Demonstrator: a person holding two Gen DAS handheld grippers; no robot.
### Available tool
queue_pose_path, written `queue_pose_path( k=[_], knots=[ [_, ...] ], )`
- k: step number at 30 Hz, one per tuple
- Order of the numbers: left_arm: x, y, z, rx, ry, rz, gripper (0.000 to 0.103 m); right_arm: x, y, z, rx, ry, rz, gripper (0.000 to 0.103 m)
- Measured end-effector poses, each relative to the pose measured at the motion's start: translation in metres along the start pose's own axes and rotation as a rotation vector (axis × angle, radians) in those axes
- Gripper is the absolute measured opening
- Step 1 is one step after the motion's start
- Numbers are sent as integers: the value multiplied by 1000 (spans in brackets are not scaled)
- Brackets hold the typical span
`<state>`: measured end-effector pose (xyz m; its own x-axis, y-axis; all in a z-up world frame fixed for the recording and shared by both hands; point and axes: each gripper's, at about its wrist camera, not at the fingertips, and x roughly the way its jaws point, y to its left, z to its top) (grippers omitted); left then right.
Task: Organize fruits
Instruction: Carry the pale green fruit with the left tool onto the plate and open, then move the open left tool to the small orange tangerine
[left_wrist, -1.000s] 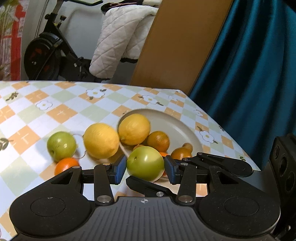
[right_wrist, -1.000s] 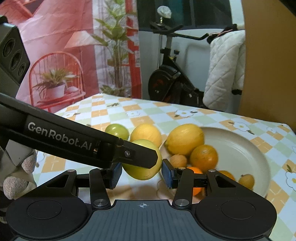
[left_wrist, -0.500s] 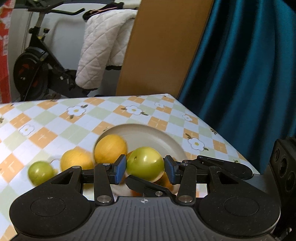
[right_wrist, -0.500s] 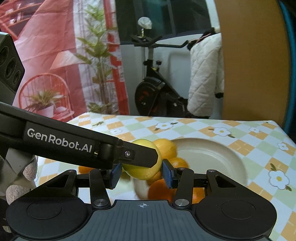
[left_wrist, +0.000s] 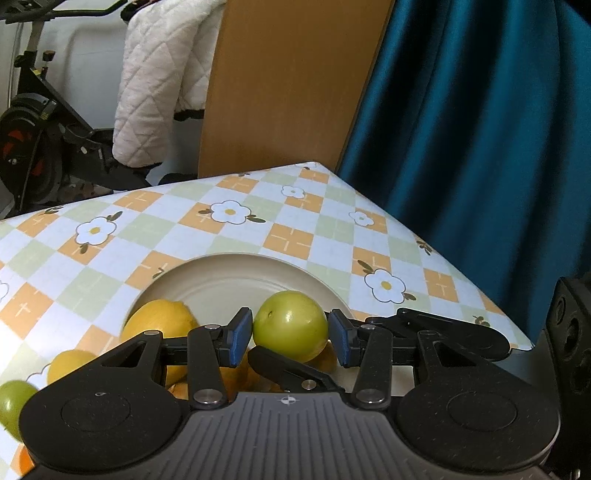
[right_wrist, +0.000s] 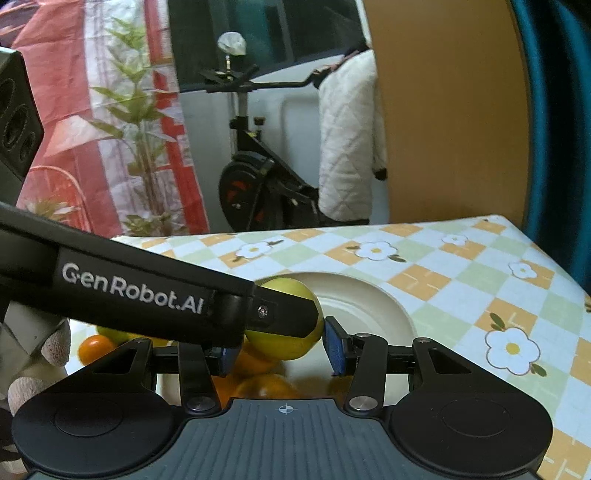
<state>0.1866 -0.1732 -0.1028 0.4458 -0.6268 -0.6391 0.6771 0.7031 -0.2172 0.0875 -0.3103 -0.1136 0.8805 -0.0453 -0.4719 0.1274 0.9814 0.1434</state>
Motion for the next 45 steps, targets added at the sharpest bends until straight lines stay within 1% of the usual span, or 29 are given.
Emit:
queue_pose_path(
  k=[4, 14, 30, 33, 39, 45],
  knots=[
    [6, 0, -1, 1, 13, 8, 48, 7, -8, -3, 15, 11, -11, 43],
    [17, -3, -1, 21, 44, 21, 48, 17, -11, -9, 13, 17, -45, 44],
    [22, -4, -3, 33, 56, 41, 48, 19, -13, -10, 17, 25, -51, 44],
    [20, -4, -4, 30, 54, 45, 48, 17, -12, -10, 11, 17, -57, 44],
    [11, -4, -3, 24, 40, 46, 49, 6, -9, -8, -7, -26, -59, 44],
    [-12, -3, -8, 21, -1, 33, 49, -6, -5, -7, -23, -48, -56, 46]
  ],
)
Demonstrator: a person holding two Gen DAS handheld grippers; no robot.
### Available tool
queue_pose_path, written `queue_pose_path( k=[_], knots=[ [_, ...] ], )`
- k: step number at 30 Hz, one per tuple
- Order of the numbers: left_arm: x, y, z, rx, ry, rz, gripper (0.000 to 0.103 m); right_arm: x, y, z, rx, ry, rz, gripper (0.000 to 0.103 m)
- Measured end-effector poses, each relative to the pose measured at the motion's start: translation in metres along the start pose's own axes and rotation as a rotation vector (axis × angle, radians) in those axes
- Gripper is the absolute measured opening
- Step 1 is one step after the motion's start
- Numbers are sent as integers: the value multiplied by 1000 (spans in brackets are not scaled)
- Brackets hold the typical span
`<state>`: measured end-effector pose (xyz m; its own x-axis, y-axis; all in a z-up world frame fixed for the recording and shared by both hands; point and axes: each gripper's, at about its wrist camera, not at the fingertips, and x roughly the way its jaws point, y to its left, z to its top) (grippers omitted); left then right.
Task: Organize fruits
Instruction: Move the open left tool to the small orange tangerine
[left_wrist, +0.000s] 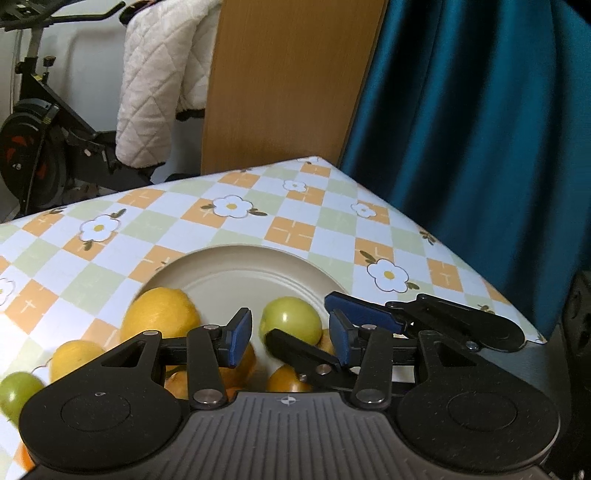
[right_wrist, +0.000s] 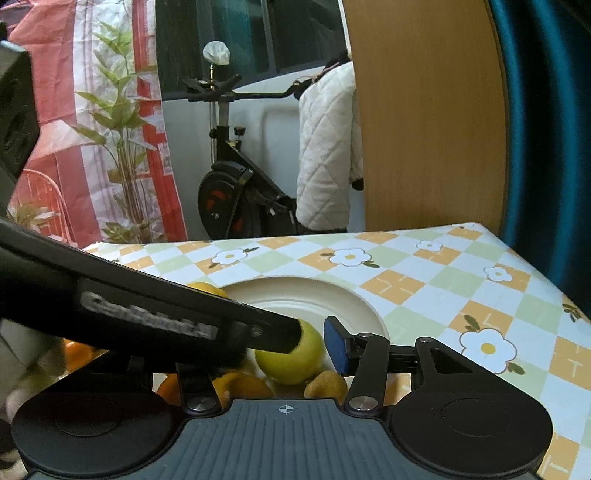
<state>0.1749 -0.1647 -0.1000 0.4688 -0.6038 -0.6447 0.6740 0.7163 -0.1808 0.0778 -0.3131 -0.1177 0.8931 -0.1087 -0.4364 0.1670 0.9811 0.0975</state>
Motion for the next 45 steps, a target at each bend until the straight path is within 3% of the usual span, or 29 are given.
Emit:
queue_pose_path(
  k=[8, 23, 39, 45],
  knots=[
    [-42, 30, -11, -82, -62, 41, 49, -12, 14, 1, -39, -7, 10, 46],
    [-101, 114, -47, -234, -78, 254, 48, -13, 70, 4, -102, 64, 130, 47],
    [-108, 145, -71, -372, -145, 204, 47, 16, 149, 5, -247, 183, 259, 53],
    [-111, 149, -82, -371, -175, 203, 41, 27, 175, 3, -324, 218, 302, 53]
  ],
)
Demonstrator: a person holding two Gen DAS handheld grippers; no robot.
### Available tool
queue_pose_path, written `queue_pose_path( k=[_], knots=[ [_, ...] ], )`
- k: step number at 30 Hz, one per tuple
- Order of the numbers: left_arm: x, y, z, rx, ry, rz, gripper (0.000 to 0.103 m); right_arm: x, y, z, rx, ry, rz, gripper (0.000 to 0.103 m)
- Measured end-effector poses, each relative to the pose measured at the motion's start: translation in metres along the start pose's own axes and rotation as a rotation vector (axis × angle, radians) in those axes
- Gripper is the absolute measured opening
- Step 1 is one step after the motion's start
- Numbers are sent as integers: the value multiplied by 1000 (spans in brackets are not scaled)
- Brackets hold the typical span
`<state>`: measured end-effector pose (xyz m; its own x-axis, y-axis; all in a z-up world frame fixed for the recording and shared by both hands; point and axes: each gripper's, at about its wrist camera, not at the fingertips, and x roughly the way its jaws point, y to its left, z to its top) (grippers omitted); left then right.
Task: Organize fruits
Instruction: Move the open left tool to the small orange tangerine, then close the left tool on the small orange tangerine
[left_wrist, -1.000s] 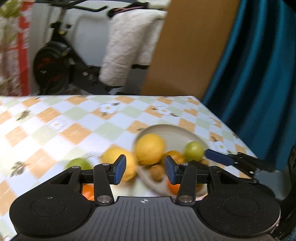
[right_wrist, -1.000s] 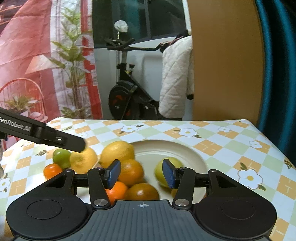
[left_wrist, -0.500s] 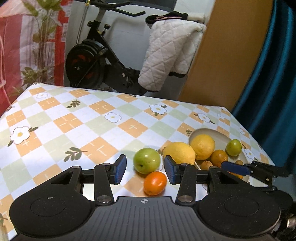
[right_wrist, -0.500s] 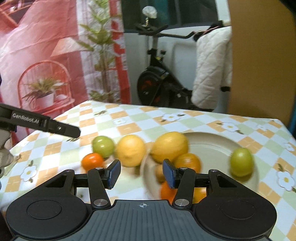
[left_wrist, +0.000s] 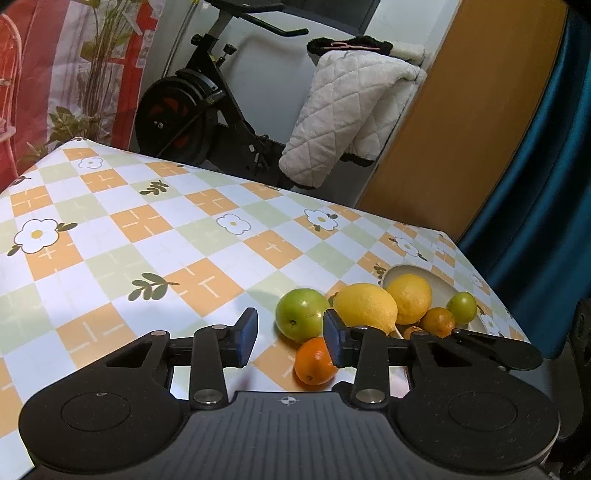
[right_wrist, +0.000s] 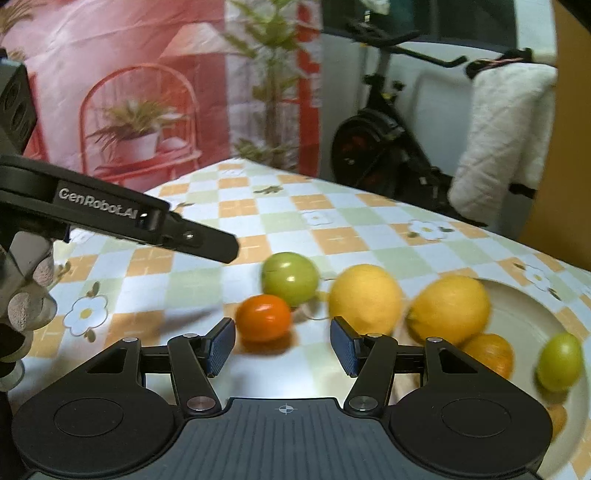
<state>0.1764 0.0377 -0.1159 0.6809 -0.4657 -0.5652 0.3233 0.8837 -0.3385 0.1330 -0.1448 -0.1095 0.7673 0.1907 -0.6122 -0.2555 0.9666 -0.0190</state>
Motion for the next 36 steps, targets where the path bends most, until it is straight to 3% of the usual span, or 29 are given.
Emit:
queue_pose_path(
  k=[6, 12, 22, 36],
  knots=[
    [-1, 6, -3, -8, -9, 28, 41, 13, 8, 4, -21, 14, 5, 52],
    [3, 2, -4, -2, -4, -14, 41, 24, 13, 4, -32, 30, 9, 49],
    [27, -8, -14, 16, 94, -74, 41, 36, 15, 1, -21, 41, -4, 44],
    [41, -13, -21, 28, 134, -81, 39, 35, 10, -3, 17, 24, 1, 38]
  ],
)
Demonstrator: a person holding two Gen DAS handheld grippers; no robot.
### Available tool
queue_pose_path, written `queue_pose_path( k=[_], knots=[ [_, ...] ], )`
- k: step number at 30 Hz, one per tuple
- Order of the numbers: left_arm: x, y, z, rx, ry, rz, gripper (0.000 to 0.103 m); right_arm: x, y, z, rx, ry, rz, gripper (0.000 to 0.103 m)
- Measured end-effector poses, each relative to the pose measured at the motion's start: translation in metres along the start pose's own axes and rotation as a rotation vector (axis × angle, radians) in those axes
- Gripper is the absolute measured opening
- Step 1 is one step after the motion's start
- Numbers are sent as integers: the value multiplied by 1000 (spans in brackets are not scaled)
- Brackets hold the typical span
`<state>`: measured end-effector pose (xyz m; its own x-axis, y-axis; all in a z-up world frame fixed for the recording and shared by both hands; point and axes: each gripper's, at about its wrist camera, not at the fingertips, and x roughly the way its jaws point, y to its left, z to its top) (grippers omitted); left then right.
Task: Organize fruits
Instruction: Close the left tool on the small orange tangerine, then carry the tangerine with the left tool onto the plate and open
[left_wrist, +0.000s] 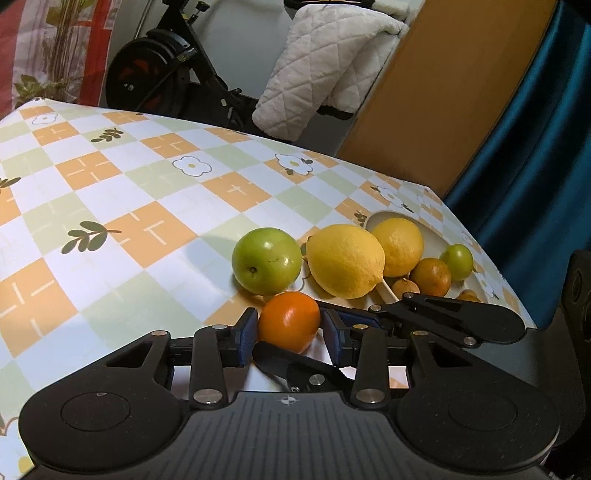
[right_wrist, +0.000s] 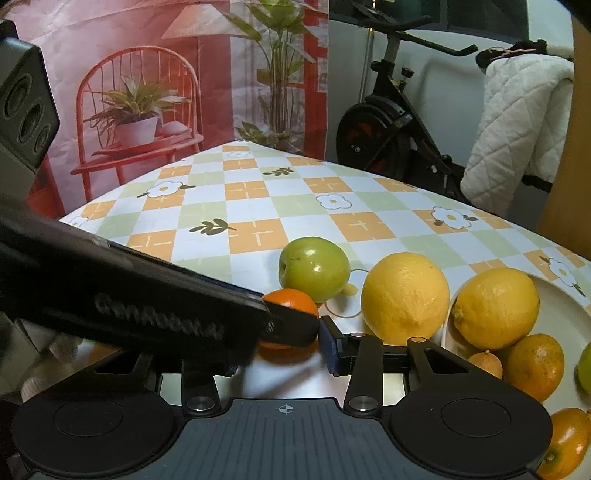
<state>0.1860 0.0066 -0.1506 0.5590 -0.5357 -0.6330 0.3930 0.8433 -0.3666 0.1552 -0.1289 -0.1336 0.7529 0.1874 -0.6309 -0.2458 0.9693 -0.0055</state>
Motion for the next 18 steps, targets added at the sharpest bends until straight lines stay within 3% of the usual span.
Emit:
queue_pose_path(
  k=[18],
  knots=[
    [-17, -31, 3, 58, -40, -26, 39, -39, -8, -7, 16, -94, -29, 38]
  ],
)
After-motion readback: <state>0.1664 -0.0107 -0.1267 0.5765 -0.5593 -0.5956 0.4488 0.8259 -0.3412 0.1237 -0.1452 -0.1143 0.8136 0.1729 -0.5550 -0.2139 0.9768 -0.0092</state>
